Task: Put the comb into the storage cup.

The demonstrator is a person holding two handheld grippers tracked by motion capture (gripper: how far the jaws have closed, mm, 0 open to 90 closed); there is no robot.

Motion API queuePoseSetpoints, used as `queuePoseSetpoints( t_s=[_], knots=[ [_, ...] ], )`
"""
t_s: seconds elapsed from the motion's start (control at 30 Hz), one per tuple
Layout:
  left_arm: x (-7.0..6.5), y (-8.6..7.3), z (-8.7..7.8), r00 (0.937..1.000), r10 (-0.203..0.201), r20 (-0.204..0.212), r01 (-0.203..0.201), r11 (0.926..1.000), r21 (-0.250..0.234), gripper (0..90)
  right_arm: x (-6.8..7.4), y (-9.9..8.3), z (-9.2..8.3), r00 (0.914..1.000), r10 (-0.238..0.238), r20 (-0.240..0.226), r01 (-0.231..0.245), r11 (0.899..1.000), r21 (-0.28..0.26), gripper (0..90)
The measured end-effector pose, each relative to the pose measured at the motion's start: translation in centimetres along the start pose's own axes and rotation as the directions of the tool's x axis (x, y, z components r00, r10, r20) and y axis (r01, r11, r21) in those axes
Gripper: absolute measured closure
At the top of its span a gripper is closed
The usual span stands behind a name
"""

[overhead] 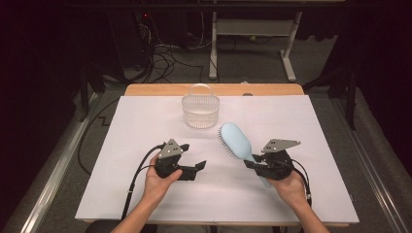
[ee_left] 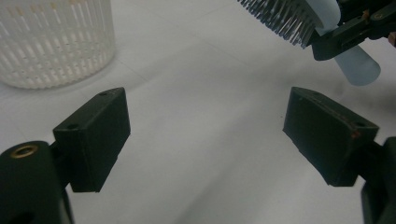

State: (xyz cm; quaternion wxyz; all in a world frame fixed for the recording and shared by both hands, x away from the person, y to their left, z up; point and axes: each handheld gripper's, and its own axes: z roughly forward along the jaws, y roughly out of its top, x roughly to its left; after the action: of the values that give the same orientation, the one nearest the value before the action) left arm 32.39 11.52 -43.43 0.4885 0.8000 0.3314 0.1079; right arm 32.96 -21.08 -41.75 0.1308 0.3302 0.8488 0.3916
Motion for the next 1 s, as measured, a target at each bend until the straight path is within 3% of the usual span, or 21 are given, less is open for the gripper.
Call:
queuePoseSetpoints(
  t_s=[0.13, 0.27, 0.37, 0.53, 0.7, 1.0],
  knots=[
    [-0.8, 0.3, 0.8, 0.9996, 0.023, 0.018, -0.023, 0.9997, 0.002, 18.6, 0.0, 0.0, -0.2, 0.9999, -0.005, 0.013, 0.005, 1.000, -0.006, 70.4],
    [-1.3, 0.7, 1.4, 0.9992, 0.022, 0.033, -0.022, 0.9998, 0.000, 17.7, 0.1, 0.0, -0.5, 0.9996, -0.006, 0.029, 0.006, 1.000, -0.012, 70.4],
    [-1.7, 1.4, 2.0, 0.9982, 0.039, 0.045, -0.039, 0.9992, 0.006, 17.3, 0.0, 0.0, -0.7, 0.9995, -0.002, 0.031, 0.003, 1.000, -0.023, 70.4],
    [-2.4, 2.8, 3.4, 0.9982, 0.034, 0.050, -0.034, 0.9994, 0.000, 19.9, -0.4, -0.1, -0.8, 0.9993, 0.002, 0.036, -0.001, 1.000, -0.021, 70.4],
    [-3.8, 3.9, 4.4, 0.9925, 0.085, 0.088, -0.086, 0.9963, 0.007, 19.2, -0.4, -0.2, -1.2, 0.9992, 0.003, 0.039, -0.002, 1.000, -0.030, 70.4],
    [-4.4, 4.8, 6.1, 0.9891, 0.065, 0.132, -0.066, 0.9978, 0.006, 17.8, -0.2, -0.1, -1.1, 0.9991, -0.011, 0.040, 0.012, 0.999, -0.031, 70.4]
  ],
)
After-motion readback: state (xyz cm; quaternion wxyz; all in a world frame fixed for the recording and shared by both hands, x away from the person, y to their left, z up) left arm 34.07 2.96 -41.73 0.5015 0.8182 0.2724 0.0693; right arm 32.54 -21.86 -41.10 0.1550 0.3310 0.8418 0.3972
